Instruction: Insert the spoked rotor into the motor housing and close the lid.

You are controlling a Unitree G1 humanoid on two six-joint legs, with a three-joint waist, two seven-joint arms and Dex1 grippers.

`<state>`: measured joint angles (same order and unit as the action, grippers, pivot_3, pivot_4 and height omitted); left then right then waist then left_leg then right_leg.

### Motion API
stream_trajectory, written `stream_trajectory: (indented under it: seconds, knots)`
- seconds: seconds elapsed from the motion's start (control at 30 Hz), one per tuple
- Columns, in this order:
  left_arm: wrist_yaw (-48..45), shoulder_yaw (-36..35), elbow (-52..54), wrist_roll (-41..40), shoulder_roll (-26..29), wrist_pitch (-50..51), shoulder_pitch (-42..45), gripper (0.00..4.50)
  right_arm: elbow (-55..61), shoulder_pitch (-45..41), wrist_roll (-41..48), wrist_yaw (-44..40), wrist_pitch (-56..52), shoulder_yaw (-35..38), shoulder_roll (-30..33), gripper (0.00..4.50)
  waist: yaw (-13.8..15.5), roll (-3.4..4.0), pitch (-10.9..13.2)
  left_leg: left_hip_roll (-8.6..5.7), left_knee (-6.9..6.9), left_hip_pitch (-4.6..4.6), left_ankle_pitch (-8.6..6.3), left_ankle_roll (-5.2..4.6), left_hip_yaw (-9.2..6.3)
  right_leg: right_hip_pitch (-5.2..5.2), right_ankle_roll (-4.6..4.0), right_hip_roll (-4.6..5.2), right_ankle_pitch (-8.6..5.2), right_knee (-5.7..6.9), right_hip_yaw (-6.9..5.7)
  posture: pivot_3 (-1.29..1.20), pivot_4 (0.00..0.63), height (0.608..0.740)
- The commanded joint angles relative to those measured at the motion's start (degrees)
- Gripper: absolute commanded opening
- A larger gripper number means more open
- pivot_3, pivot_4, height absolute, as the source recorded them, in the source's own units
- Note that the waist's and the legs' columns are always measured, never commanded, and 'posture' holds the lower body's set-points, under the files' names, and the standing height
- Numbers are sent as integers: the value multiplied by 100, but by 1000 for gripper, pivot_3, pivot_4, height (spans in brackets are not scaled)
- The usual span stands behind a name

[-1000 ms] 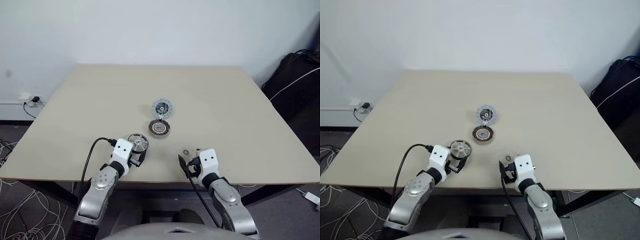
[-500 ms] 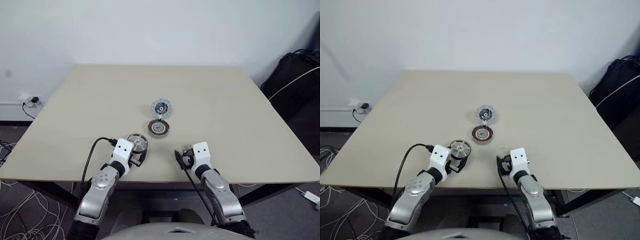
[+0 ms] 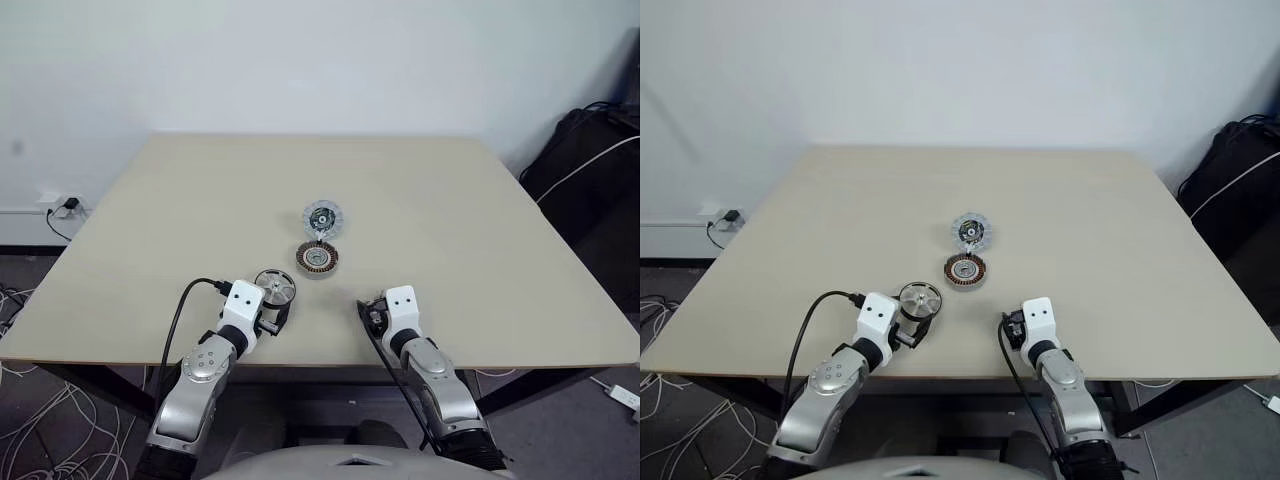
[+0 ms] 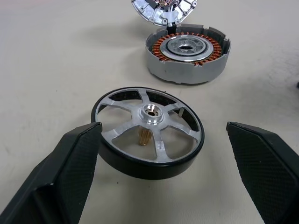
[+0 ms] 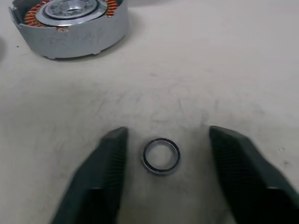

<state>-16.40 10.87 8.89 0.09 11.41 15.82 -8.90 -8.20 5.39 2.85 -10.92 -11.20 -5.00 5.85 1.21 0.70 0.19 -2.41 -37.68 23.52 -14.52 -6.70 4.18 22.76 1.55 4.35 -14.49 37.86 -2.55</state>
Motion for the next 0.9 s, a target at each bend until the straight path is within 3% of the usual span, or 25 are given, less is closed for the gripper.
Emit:
stream_trajectory:
  seconds: [0.03,0.13,0.4,0.57,0.9]
  knots:
    - [-9,-15,147,4,-5,-124,68,4500,78,186,55,-30,-128,14,-43,1605,-1,0,-3,0,1,0,0,0,0,0,0,0,0,0,1,0,0,740]
    - [-23,2,133,5,-6,-117,94,4500,250,252,33,-12,-162,22,-54,712,-2,-3,-5,0,3,0,0,0,0,2,-1,-1,-1,-1,1,0,0,740]
    - [-33,20,115,5,-14,-112,107,4500,1190,235,67,-157,-423,-104,-19,699,-9,13,7,0,4,3,0,-1,0,5,-2,0,-1,-2,2,0,0,740]
    - [-25,21,92,6,-19,-121,113,4500,1533,-314,-7,-265,-582,-331,-53,699,-33,23,18,0,4,5,0,-1,0,12,-2,0,-1,5,3,0,0,740]
    - [67,-24,154,-3,-64,-155,14,4500,-333,-2363,-513,-315,-603,-889,-348,699,-33,17,19,-2,3,7,4,5,1,14,-7,-2,4,1,0,0,0,740]
